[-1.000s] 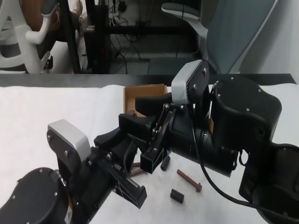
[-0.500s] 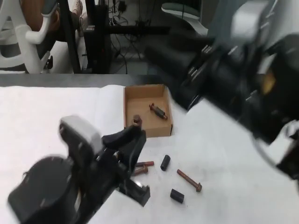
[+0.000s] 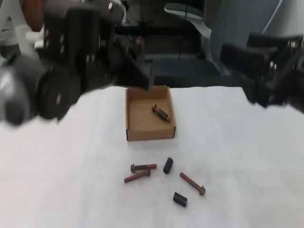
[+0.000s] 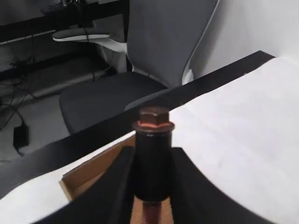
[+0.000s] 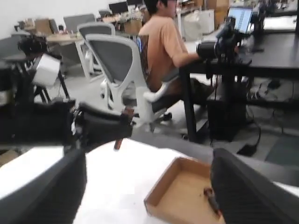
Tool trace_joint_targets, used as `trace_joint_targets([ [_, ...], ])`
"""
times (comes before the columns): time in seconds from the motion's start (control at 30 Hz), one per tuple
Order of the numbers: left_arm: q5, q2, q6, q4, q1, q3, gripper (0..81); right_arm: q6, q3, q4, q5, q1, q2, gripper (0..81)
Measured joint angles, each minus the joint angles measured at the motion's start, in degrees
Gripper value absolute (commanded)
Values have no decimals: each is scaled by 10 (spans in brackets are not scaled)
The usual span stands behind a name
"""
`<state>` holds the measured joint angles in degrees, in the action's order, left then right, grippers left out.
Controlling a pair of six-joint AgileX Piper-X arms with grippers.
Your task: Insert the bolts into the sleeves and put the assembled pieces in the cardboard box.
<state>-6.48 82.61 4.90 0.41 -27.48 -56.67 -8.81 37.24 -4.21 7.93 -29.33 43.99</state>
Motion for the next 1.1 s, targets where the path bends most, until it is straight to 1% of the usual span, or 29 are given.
trace_joint_targets([
  [0.17,1,123,1,134,5,-142,18,-11,0,-64,7,0,-12,700],
  [0.3,6,208,1,208,-2,-225,18,-15,0,-87,14,0,-12,700],
  [0.43,11,265,1,246,-9,-268,18,-17,0,-103,28,0,-12,700],
  [0.57,17,301,-1,254,-10,-279,18,-17,0,-112,32,0,-12,700],
  [0.6,16,305,-1,253,-10,-280,3,-17,0,-114,32,0,-12,700],
  [0.67,16,327,-1,253,-10,-281,81,-17,0,-117,35,0,-12,700],
  [0.7,16,335,-1,253,-10,-281,153,-17,0,-117,36,0,-12,700],
  [0.77,16,350,-1,253,-10,-281,315,-17,0,-117,37,0,-12,700],
  [0.87,16,367,-1,253,-10,-281,595,-17,0,-117,38,0,-12,700],
  [0.9,16,369,-2,253,-10,-281,659,-17,0,-117,38,0,-12,700],
  [0.93,16,370,-1,253,-10,-281,689,-17,0,-117,38,0,-12,700],
  [0.97,18,371,-1,252,-10,-282,694,-17,0,-117,38,0,-12,700],
  [1.1,28,370,-1,247,-10,-284,669,-17,0,-117,38,0,-12,700],
])
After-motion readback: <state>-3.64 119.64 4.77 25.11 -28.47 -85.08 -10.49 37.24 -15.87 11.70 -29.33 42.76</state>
